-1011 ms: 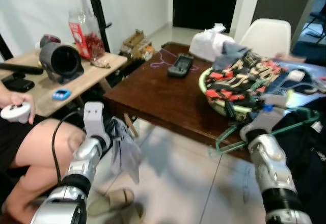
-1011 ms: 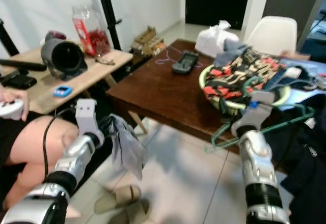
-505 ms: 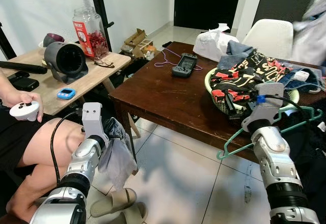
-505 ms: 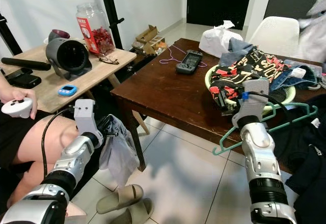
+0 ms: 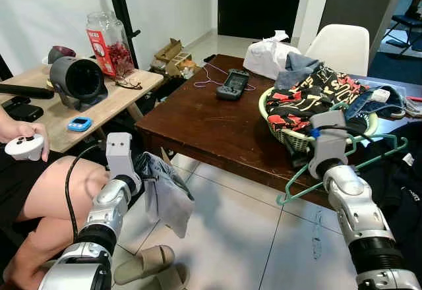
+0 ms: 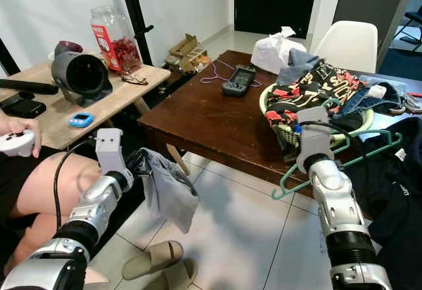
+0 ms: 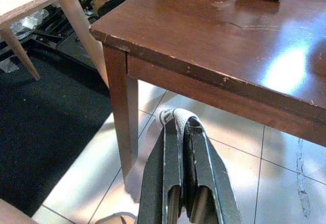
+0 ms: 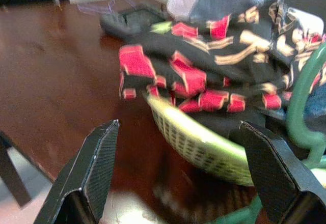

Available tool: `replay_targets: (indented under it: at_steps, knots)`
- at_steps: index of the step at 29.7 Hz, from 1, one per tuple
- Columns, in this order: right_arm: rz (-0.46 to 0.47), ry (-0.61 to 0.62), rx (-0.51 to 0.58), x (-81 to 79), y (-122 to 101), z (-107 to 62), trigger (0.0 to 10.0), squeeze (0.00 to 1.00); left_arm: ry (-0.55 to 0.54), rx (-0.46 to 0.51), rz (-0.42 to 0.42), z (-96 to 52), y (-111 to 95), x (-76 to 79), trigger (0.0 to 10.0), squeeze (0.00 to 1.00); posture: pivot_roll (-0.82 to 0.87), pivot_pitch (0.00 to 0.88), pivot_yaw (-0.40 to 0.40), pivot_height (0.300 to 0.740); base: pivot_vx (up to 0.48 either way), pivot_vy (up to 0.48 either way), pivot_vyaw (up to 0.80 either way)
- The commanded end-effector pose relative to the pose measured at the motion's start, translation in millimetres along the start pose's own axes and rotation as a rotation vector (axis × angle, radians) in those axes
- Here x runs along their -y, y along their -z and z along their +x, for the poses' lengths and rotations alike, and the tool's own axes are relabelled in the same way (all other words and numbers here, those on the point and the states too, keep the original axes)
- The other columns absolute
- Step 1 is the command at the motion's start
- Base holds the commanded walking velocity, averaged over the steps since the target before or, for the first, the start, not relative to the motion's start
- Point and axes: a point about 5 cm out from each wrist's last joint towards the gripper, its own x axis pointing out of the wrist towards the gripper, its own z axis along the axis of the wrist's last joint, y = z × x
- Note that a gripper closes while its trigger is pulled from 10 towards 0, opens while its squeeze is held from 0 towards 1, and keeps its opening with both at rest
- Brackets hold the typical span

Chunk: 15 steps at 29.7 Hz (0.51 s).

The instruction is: Hang hanger

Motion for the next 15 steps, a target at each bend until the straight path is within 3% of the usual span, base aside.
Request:
replay_targets:
  at_steps: [1, 7, 13, 15]
  knots:
    - [-0.024, -0.005, -0.016, -4.0, -2.3, 0.3, 10.0, 0.0, -0.009, 0.001, -0.006, -1.9, 2.4, -3.0, 10.0, 0.0, 0.0, 0.006, 0.044, 0.74, 0.0, 0.0, 0.0]
    - [-0.012, 0.008, 0.01, -3.3, -12.2, 0.6, 10.0, 0.0, -0.007, 0.003, -0.006, -1.8, 2.2, -2.5, 10.0, 0.0, 0.0, 0.007, 0.042, 0.74, 0.0, 0.0, 0.0]
    - [0.189, -0.102, 0.102, 0.0, -36.0, -5.6, 10.0, 0.0, -0.007, 0.003, -0.009, -1.7, 2.3, -2.2, 10.0, 0.0, -0.01, 0.008, 0.042, 0.74, 0.0, 0.0, 0.0]
    - [0.204, -0.144, 0.126, 2.0, -43.8, -8.7, 10.0, 0.0, -0.006, 0.003, -0.01, -1.7, 2.3, -2.2, 10.0, 0.0, -0.01, 0.008, 0.042, 0.74, 0.0, 0.0, 0.0]
